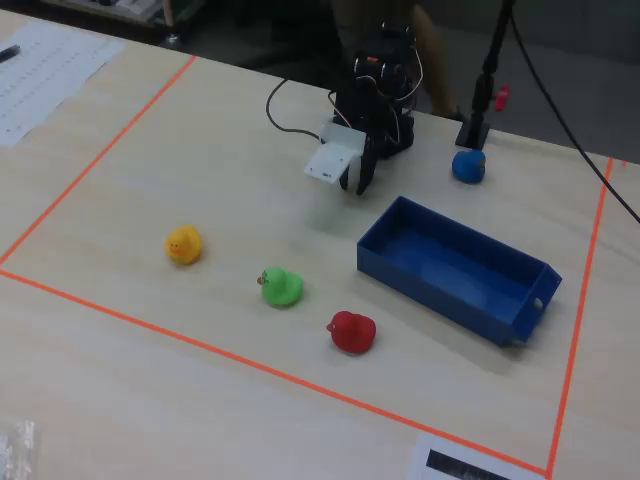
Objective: Grasp blue duck and put it into box.
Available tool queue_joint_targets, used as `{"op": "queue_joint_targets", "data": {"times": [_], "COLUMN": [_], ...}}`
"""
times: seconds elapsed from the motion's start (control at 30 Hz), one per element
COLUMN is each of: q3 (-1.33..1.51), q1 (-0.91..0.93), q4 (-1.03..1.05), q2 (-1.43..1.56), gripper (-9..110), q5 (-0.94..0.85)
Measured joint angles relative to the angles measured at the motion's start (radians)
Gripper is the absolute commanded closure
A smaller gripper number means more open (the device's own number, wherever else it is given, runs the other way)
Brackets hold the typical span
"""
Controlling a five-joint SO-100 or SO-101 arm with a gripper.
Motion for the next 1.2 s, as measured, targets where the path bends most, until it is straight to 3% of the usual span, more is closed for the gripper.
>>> {"op": "queue_joint_targets", "data": {"times": [0.73,0.9,1.2], "q3": [0.0,0.0,-0.005], "q1": [-0.015,-0.015,-0.075], "q4": [0.0,0.0,0.0], "q2": [0.0,0.0,-0.005], "gripper": [92,101,97], "q5": [0.0,0.0,0.0]}}
